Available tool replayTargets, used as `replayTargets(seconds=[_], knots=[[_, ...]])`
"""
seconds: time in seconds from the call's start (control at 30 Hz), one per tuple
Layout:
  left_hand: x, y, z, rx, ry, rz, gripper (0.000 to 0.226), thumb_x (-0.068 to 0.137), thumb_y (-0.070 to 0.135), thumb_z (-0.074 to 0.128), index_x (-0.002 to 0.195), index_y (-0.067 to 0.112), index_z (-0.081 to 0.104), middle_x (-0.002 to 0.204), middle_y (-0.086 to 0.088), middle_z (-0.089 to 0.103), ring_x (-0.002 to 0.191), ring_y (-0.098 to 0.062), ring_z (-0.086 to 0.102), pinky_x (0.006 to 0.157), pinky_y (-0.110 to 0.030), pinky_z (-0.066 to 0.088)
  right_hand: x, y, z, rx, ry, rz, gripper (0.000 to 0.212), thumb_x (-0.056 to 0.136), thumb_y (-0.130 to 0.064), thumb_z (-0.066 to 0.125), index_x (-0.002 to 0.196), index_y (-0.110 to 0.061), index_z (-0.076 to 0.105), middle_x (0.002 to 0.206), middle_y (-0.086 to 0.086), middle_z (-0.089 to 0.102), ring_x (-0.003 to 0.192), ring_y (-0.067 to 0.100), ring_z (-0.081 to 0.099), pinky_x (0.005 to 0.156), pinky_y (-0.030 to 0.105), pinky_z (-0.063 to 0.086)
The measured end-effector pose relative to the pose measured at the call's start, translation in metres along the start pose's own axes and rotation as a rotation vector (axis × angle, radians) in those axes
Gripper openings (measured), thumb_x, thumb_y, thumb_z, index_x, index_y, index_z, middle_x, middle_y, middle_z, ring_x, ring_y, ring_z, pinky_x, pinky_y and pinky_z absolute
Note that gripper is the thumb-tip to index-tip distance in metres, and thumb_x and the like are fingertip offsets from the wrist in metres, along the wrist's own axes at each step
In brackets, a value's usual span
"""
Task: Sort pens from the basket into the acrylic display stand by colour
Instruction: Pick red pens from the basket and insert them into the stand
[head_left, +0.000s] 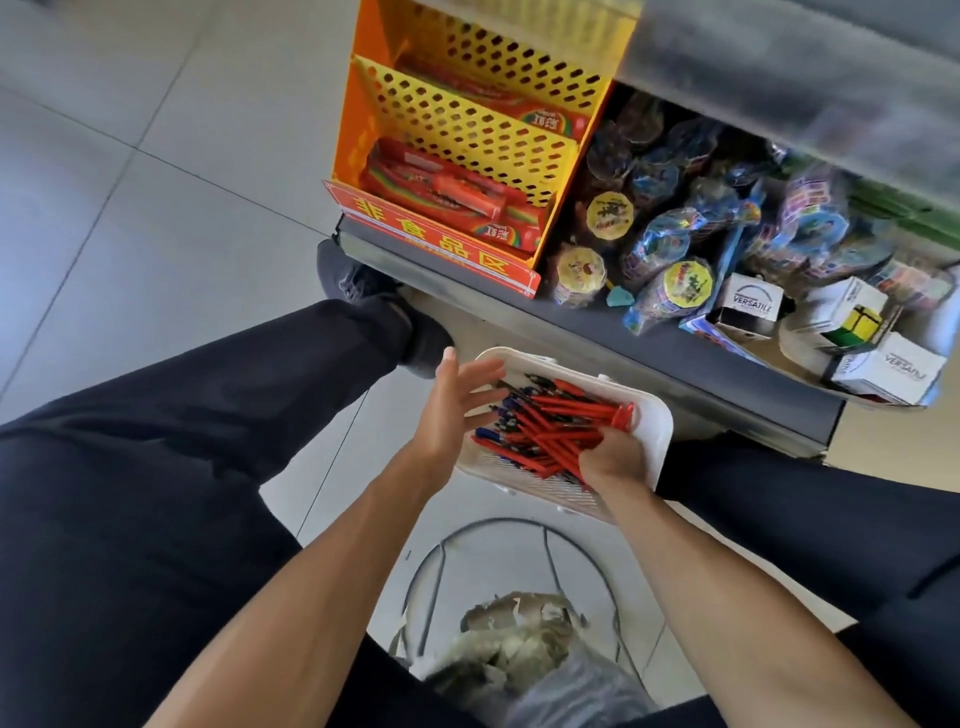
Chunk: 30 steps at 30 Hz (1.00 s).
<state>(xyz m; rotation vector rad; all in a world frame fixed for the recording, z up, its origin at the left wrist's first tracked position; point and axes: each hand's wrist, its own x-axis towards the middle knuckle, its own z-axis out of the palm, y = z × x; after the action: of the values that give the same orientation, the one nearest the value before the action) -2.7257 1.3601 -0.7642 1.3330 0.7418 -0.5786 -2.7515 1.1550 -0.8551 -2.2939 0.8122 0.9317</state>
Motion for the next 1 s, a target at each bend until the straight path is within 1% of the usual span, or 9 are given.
replayTargets(seconds=[0.1, 0.2, 0.4, 0.53, 0.6, 0.7, 0.8, 0.87, 1.0], knots=[[0.000, -0.003, 0.000, 0.018, 0.012, -0.013, 0.072, 0.107, 0.055, 0.009, 0.128, 0.016, 0.066, 0.131, -0.001, 0.067, 0.116, -0.020, 0.065, 0.102, -0.041, 0.050, -0.002, 0.001, -0.004, 0.058, 0.049, 0.017, 0.031, 0.086, -0.001, 0.058, 0.112, -0.013, 0.070, 0.108, 0.001, 0.065, 0.106, 0.029, 0.064, 0.095, 0.030, 0.052], [-0.001, -0.001, 0.003, 0.043, -0.004, -0.013, 0.072, 0.106, 0.056, 0.009, 0.129, 0.018, 0.065, 0.132, -0.001, 0.066, 0.117, -0.020, 0.064, 0.102, -0.042, 0.049, -0.005, 0.000, -0.008, 0.073, 0.041, 0.041, 0.021, 0.084, 0.001, 0.060, 0.096, -0.012, 0.071, 0.093, 0.002, 0.067, 0.088, 0.023, 0.062, 0.081, 0.025, 0.051], [-0.007, 0.008, 0.023, 0.064, 0.002, 0.042, 0.067, 0.108, 0.052, 0.015, 0.127, 0.011, 0.064, 0.121, -0.006, 0.069, 0.109, -0.019, 0.066, 0.095, -0.036, 0.049, -0.026, -0.002, -0.026, 0.158, 0.011, 0.047, 0.022, 0.084, 0.001, 0.063, 0.089, -0.018, 0.073, 0.101, 0.000, 0.071, 0.094, 0.019, 0.064, 0.086, 0.022, 0.049], [-0.021, 0.019, 0.038, 0.081, 0.040, 0.075, 0.056, 0.108, 0.049, 0.029, 0.120, 0.009, 0.067, 0.113, -0.007, 0.072, 0.102, -0.019, 0.068, 0.081, -0.028, 0.052, -0.049, -0.001, -0.043, 0.314, 0.037, 0.003, 0.022, 0.074, -0.002, 0.075, 0.078, -0.022, 0.066, 0.086, -0.003, 0.074, 0.086, 0.015, 0.070, 0.065, 0.018, 0.048], [-0.030, 0.022, 0.045, 0.100, 0.013, 0.078, 0.045, 0.106, 0.049, 0.039, 0.110, 0.015, 0.069, 0.109, -0.004, 0.073, 0.102, -0.020, 0.069, 0.079, -0.027, 0.052, -0.063, 0.001, -0.047, 0.453, 0.033, -0.072, 0.029, 0.070, -0.001, 0.084, 0.076, -0.022, 0.064, 0.079, -0.003, 0.075, 0.085, 0.017, 0.073, 0.078, 0.028, 0.058], [-0.039, 0.023, 0.056, 0.131, -0.047, 0.093, 0.035, 0.100, 0.050, 0.054, 0.101, 0.019, 0.068, 0.103, 0.000, 0.073, 0.098, -0.015, 0.069, 0.082, -0.031, 0.053, -0.087, -0.003, -0.053, 0.661, -0.071, -0.190, 0.032, 0.071, 0.007, 0.086, 0.079, -0.017, 0.066, 0.078, -0.002, 0.075, 0.078, 0.015, 0.073, 0.087, 0.036, 0.059], [-0.052, 0.019, 0.064, 0.182, -0.131, 0.034, 0.028, 0.095, 0.048, 0.062, 0.098, 0.021, 0.069, 0.090, 0.004, 0.071, 0.086, -0.010, 0.067, 0.073, -0.026, 0.049, -0.114, -0.013, -0.053, 0.836, -0.216, -0.329, 0.028, 0.076, 0.009, 0.082, 0.086, -0.013, 0.069, 0.077, -0.004, 0.077, 0.075, 0.011, 0.075, 0.076, 0.028, 0.059], [-0.055, 0.010, 0.066, 0.196, -0.219, -0.055, 0.034, 0.088, 0.050, 0.071, 0.100, 0.019, 0.074, 0.090, -0.004, 0.077, 0.089, -0.020, 0.073, 0.082, -0.034, 0.057, -0.126, -0.019, -0.049, 0.891, -0.263, -0.372, 0.028, 0.081, 0.010, 0.076, 0.095, -0.013, 0.071, 0.081, -0.003, 0.078, 0.077, 0.012, 0.076, 0.071, 0.025, 0.059], [-0.050, 0.003, 0.066, 0.219, -0.096, -0.085, 0.044, 0.075, 0.057, 0.075, 0.101, 0.021, 0.078, 0.092, -0.007, 0.079, 0.090, -0.025, 0.076, 0.091, -0.047, 0.059, -0.134, -0.018, -0.039, 0.938, -0.305, -0.394, 0.030, 0.085, 0.011, 0.071, 0.105, -0.011, 0.074, 0.093, 0.005, 0.078, 0.086, 0.018, 0.076, 0.078, 0.028, 0.059]])
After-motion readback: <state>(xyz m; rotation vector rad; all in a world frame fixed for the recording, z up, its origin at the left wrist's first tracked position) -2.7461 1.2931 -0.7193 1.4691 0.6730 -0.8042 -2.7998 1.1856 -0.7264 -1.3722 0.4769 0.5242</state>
